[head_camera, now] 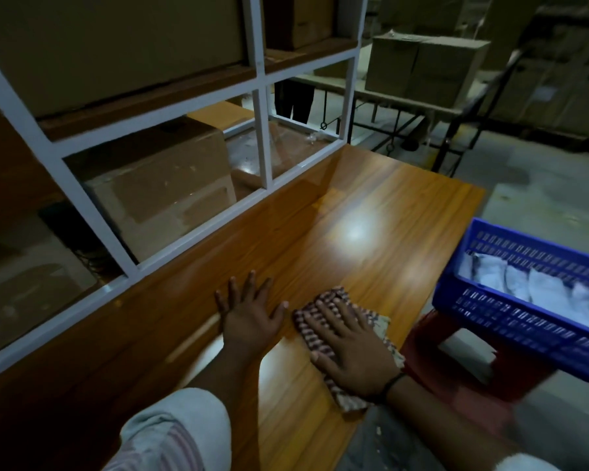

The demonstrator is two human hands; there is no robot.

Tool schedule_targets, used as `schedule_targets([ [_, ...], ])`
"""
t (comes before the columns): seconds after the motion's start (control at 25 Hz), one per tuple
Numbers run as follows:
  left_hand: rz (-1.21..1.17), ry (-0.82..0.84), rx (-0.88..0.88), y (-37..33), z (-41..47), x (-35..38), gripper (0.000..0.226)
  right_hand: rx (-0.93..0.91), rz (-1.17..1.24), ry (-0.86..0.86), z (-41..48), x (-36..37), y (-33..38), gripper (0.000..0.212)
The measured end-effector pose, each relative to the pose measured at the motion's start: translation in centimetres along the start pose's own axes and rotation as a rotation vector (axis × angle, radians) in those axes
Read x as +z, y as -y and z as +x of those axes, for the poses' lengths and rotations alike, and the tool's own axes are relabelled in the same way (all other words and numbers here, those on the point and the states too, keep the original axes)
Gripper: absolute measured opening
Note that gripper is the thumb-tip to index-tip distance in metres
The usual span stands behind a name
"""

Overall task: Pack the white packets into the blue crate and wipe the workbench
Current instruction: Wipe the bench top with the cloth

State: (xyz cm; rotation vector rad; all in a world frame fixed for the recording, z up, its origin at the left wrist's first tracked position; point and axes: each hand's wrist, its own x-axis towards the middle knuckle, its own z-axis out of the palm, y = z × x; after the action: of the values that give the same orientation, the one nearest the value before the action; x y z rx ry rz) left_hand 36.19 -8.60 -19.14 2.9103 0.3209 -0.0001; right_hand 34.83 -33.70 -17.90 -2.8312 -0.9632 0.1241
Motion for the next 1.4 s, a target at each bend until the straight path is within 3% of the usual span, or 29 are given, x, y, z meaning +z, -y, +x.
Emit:
schedule_targets([
  [0.24, 0.082, 0.094, 0.078, -1.4, 1.1, -1.1, 0.078, 0.412, -0.021, -0.015, 2.9, -0.8, -6.3, 0.068],
  [0.32, 0.075, 0.144, 0.139, -2.8, 3.0, -1.4, 0.077, 0.427, -0.006, -0.020, 4.3, -0.9, -5.7, 0.068],
  [0.48, -0.003, 0.138, 0.169, -6.0, 7.0, -1.1, 0.077, 0.239, -0.028, 0.003, 4.1, -1.2, -7.3, 0.065],
  [0.76, -0.042, 0.113, 0.068, -11.3, 14.9, -0.1, 0.075, 0.539, 0.042, -0.015, 9.3, -3.6, -20.5, 0.071],
  [0.84, -0.064, 0.035, 0.030, -12.0, 16.2, 0.7, 0.074, 0.471, 0.040, -0.026, 11.3, -3.5, -20.1, 0.069],
  [0.96, -0.074, 0.007, -0.006, -12.1, 17.3, 1.8, 0.075, 0.096, -0.003, 0.041, 12.7, -3.2, -18.9, 0.065],
  [1.04, -0.059, -0.007, -0.024, -12.1, 17.2, 2.0, 0.075, -0.017, -0.033, 0.048, 14.0, -3.9, -20.8, 0.065],
  [1.28, -0.035, -0.029, -0.047, -12.3, 17.4, 2.0, 0.072, 0.343, 0.011, 0.041, 24.9, -5.1, -29.6, 0.070],
  [1.4, -0.056, -0.025, -0.065, -12.2, 17.6, 1.9, 0.073, 0.125, -0.015, 0.040, 26.8, -4.6, -25.8, 0.072],
])
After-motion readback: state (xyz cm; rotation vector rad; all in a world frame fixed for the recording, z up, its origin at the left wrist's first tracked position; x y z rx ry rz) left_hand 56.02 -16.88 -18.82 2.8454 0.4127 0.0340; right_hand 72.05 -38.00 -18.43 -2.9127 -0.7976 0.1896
